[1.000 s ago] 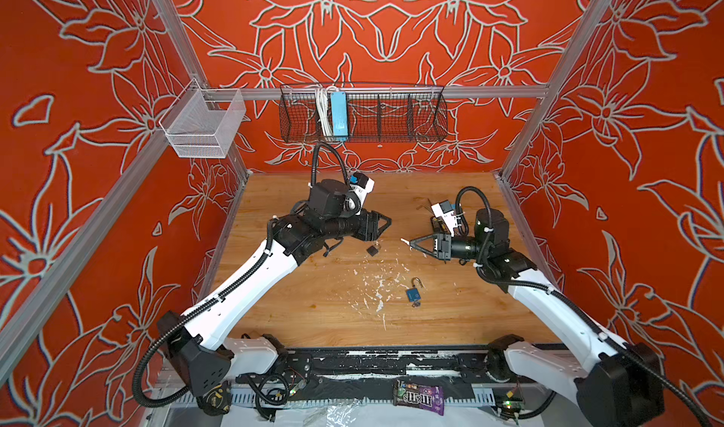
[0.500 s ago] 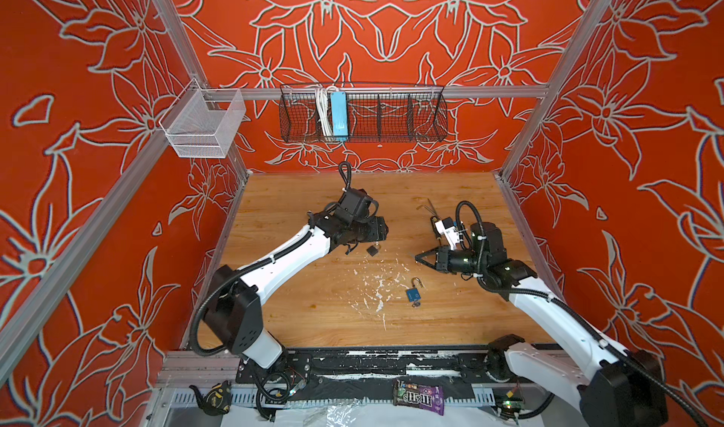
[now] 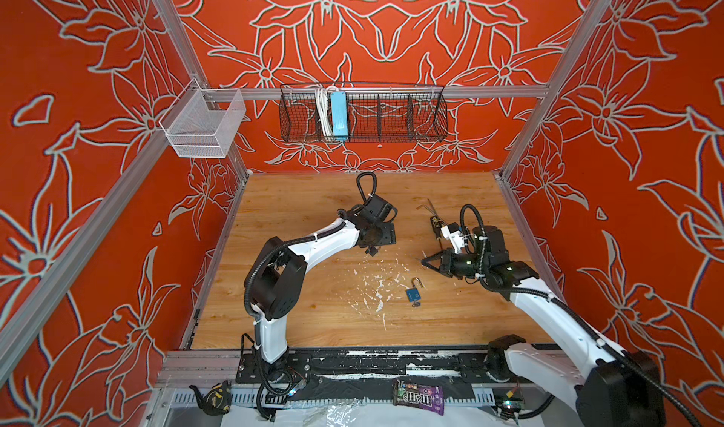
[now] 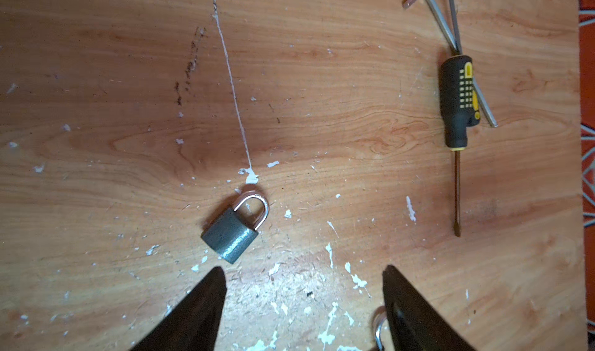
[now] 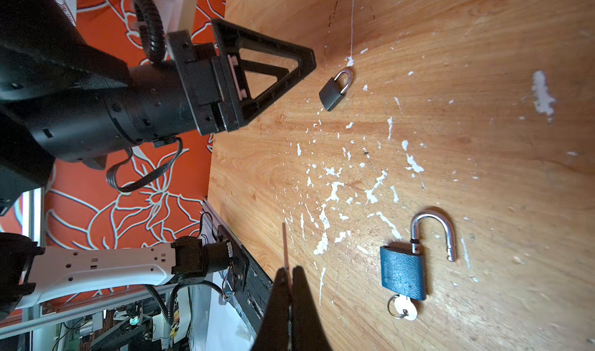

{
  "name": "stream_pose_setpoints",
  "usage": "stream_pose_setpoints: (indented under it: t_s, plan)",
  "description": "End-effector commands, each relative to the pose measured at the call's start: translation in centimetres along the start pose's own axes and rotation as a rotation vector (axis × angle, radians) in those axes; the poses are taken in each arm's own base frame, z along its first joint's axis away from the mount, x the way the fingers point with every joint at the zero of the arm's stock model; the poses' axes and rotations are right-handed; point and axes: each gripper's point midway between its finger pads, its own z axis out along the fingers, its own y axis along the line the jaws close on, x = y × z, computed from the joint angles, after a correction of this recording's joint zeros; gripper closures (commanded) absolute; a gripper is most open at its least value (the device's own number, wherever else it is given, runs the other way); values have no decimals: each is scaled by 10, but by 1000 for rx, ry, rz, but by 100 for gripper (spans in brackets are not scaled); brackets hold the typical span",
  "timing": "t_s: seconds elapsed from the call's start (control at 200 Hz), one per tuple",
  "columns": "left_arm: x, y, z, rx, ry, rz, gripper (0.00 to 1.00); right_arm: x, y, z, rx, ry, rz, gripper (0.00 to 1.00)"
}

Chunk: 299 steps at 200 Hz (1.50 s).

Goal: Unlock with the key

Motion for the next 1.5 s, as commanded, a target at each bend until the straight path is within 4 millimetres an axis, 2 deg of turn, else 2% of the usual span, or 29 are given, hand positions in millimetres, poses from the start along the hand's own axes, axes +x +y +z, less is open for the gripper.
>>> stream_pose_setpoints:
  t_s: [0.0, 0.225, 0.445, 0.756, 1.111, 1.361, 1.491]
  plan:
    - [-4, 10, 10, -75, -22, -8, 22, 4, -8, -2, 9, 5, 14, 100]
    - [1, 24, 30, -158, 4, 25, 21, 0, -8, -4, -3, -3, 25, 100]
    - [5, 27, 46, -189, 41, 50, 19, -4, -3, -6, -16, -8, 16, 100]
    - [28, 42, 61, -255, 133, 8, 19, -6, -4, -4, -19, -7, 23, 100]
    - [51, 32, 67, -245, 182, 4, 20, -8, -5, -3, -20, -4, 22, 100]
    - [64, 29, 61, -293, 197, -87, 23, -9, -6, -2, -21, 0, 22, 100]
    - [62, 40, 55, -364, 170, -122, 24, -10, -4, -2, -25, 0, 23, 100]
